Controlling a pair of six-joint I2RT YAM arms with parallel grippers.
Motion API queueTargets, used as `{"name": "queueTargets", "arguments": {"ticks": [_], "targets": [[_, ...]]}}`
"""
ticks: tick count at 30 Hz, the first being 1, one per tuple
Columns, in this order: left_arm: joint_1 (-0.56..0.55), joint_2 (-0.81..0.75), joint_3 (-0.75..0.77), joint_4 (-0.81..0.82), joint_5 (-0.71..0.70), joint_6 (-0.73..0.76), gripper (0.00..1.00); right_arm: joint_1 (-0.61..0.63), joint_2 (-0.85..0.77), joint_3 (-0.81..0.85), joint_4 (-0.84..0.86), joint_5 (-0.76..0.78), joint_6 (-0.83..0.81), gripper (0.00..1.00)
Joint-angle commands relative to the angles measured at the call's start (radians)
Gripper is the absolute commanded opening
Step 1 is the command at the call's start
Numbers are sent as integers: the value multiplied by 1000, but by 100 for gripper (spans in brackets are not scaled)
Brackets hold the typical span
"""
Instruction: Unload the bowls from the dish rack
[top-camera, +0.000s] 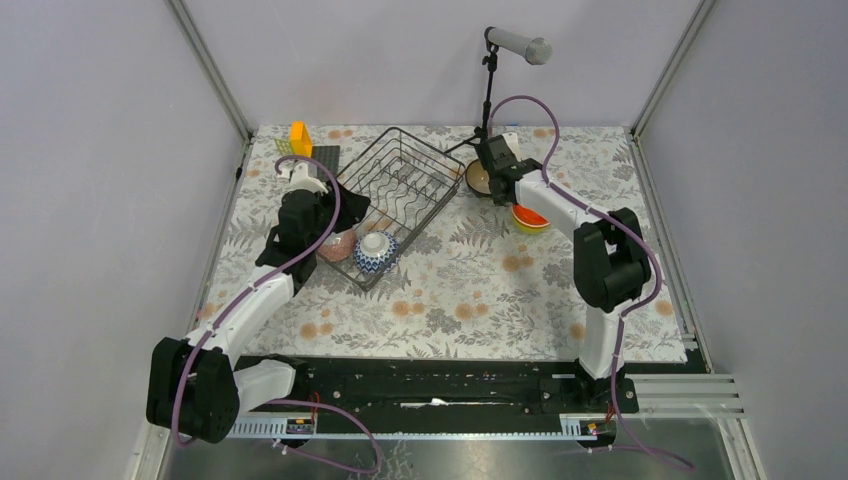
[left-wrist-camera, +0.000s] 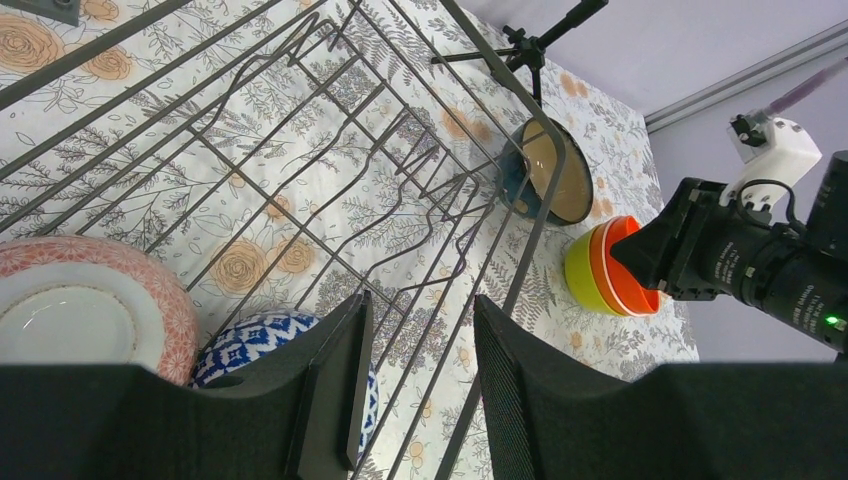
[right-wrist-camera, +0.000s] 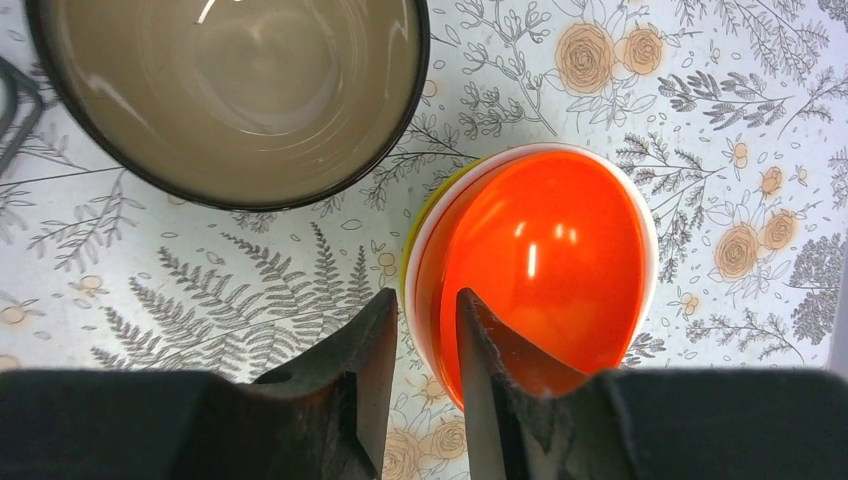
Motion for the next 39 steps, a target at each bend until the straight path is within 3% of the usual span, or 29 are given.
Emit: {"name": "queueTargets", "arguments": {"ticks": [1,13,28,32,39], "targets": [[-8,-11,50,14,-13,24,47,-2,-101,12,5,-29,3,36],[-12,-8,53,4,-22,33,47,-3,-22,55,-36,-13,3,33],[-13,-4,45,8,-32,39,47,-3,40,65,-53,34,13,17],[-12,-5,44,8,-33,42,47,-4,34,78,-72,30,14,22],[-12,-5,45,-3,-31,50,47,0,-48,85,-98,-22,-12,43]]}}
